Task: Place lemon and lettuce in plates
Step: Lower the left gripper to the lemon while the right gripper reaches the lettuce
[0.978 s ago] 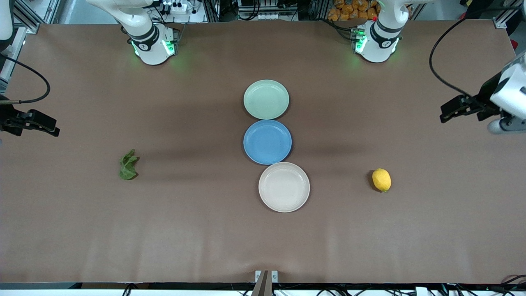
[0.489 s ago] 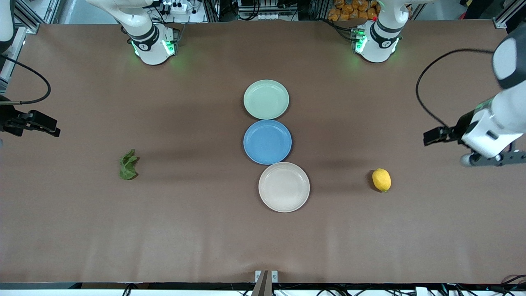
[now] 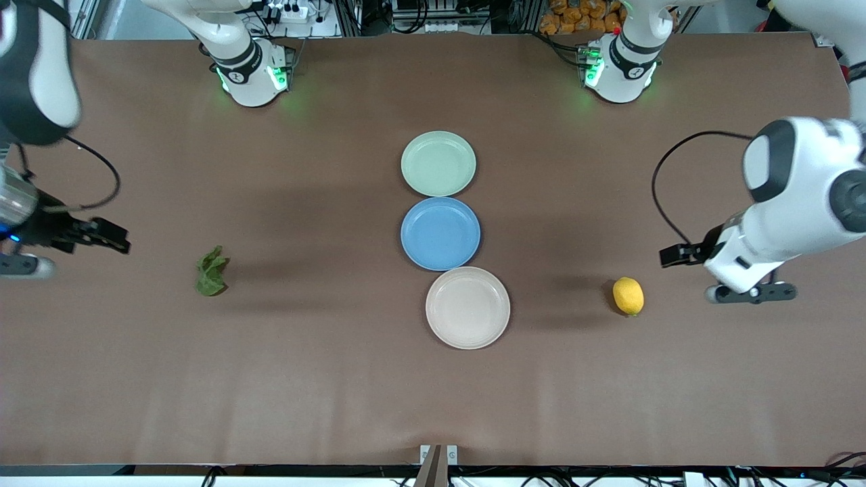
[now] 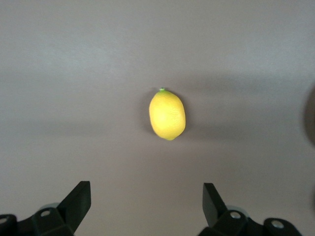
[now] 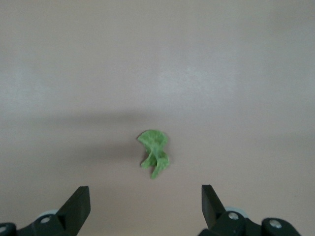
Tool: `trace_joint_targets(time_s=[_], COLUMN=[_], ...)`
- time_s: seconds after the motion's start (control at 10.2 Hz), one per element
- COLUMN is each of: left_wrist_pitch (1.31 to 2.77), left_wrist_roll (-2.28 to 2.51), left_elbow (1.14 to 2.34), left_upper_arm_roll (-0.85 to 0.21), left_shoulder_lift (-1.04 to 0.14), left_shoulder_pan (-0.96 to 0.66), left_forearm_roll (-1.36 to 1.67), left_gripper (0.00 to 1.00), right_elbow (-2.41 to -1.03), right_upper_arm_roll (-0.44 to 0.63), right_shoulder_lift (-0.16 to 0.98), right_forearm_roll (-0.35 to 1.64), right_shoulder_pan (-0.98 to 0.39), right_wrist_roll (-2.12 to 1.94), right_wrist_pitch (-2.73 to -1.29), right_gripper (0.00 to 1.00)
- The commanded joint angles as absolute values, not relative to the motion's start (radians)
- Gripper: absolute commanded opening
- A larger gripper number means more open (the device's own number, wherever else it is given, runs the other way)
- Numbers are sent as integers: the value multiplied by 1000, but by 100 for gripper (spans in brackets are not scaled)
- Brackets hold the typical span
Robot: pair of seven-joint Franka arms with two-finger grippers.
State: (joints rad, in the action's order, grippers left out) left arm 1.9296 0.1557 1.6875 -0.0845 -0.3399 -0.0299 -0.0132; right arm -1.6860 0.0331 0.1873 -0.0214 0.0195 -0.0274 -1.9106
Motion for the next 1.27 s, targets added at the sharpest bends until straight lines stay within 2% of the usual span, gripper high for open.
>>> trace_joint_targets(time_s=[0.0,0.68,1.17], left_wrist_pitch=[1980,2092,2102], left_wrist_roll=[216,224,285], left_elbow=[1687,1680,1657], left_upper_arm_roll=[-83,-77,-75], left_shoulder_lift=[-405,-570,-681], left_shoulder_pan=[-67,-81,-84], left_forearm_roll=[-29,-89,-193], left_gripper=[100,100,100], right_elbow=[-1862,-2072,-2085], right_upper_arm_roll=[26,26,25], right_shoulder_lift=[193,308,419], right_forearm_roll=[-32,-31,-31], right_shoulder_pan=[47,49,43], right_wrist_roll=[-44,-48,-48], right_wrist_pitch=[-2083,-2363,-2450], right_gripper=[100,100,100])
